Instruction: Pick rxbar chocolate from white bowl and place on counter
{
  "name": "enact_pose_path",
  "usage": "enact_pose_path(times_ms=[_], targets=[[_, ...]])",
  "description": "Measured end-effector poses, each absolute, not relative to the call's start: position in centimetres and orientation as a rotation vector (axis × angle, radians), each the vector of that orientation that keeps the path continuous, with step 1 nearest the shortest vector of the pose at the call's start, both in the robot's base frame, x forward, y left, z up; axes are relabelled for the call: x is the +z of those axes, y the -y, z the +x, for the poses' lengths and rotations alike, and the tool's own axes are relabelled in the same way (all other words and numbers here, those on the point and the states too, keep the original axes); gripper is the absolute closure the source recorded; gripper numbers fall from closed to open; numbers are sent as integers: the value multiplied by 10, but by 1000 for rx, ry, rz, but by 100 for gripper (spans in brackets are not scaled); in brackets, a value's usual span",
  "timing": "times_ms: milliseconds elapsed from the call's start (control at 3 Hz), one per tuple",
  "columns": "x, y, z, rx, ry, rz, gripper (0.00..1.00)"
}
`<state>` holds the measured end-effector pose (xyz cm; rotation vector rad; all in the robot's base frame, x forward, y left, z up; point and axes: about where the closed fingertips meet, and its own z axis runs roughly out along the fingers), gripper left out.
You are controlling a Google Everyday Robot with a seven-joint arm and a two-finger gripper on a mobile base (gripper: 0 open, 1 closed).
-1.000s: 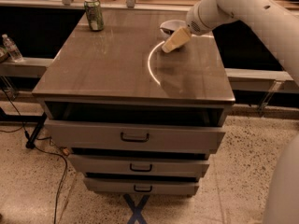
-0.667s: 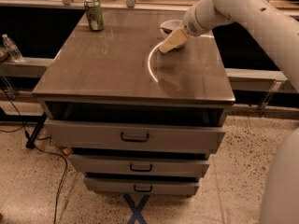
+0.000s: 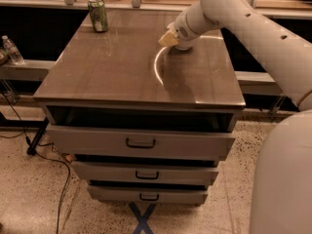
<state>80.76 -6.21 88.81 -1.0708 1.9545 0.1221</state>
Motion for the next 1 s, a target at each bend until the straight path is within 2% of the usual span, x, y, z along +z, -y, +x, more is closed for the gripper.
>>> enact_pose_path(times_ms=[333,667,1000], targets=[[890,57,812,123,-1942,-1064,73],[897,53,816,119,-1925,-1059,78],[916,48,816,115,-1883,-1062,87]])
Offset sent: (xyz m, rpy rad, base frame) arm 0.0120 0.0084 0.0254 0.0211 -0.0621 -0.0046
